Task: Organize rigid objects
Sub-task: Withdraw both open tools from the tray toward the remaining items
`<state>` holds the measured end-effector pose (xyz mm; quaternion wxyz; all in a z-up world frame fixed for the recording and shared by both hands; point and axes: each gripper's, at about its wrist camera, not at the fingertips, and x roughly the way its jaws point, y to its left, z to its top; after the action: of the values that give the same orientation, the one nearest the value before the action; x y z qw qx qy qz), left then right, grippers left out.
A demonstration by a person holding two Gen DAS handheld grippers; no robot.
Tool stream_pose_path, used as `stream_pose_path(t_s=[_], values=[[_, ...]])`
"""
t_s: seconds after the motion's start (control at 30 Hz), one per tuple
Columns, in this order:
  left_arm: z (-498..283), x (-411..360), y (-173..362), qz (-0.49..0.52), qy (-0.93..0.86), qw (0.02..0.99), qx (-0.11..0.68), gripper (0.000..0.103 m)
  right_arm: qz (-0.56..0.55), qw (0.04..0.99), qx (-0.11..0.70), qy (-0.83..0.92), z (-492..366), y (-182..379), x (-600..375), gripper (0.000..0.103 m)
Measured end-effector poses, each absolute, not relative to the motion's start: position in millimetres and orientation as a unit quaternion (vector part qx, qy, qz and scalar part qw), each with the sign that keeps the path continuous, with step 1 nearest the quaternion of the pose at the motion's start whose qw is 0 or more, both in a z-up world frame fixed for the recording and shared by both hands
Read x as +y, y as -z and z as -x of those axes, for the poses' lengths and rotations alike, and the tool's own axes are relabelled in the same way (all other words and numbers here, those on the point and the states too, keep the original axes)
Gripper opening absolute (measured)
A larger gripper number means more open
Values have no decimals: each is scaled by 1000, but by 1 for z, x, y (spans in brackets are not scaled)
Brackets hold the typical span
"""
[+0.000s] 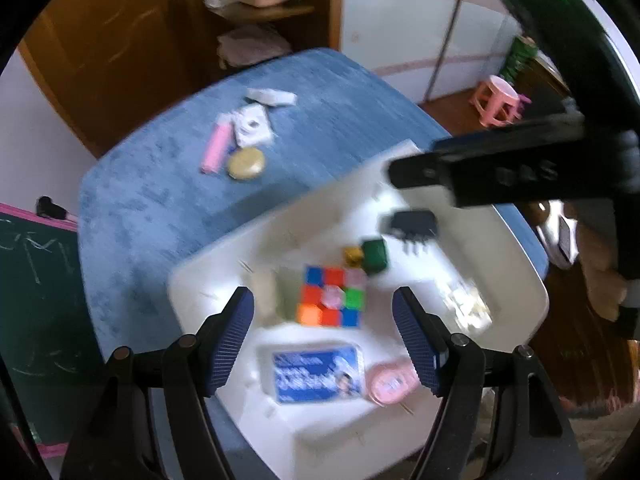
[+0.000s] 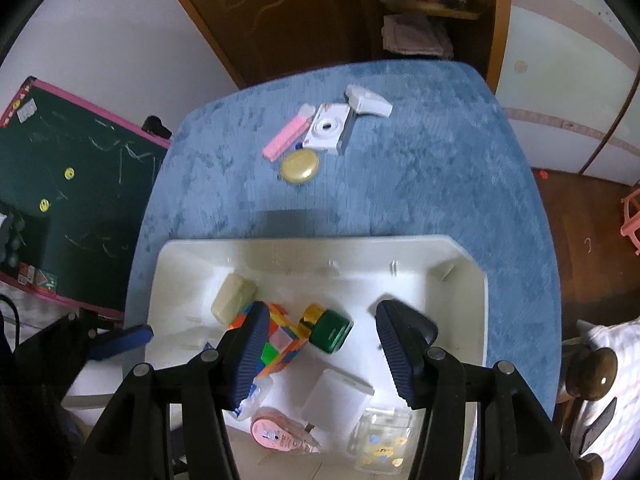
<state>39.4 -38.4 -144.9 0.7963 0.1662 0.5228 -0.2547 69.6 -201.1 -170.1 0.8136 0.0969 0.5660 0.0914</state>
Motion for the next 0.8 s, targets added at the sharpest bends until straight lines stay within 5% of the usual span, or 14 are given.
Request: stream_pose_path(t_s=[0.63,0.8], values=[[-197,-28,90,-139,173,852,473,75,-66,851,510,-108,-199,85,-255,56],[-238,-34,108,-124,161,844,496,75,-55,851,507,-125,-253,84,-259,66]])
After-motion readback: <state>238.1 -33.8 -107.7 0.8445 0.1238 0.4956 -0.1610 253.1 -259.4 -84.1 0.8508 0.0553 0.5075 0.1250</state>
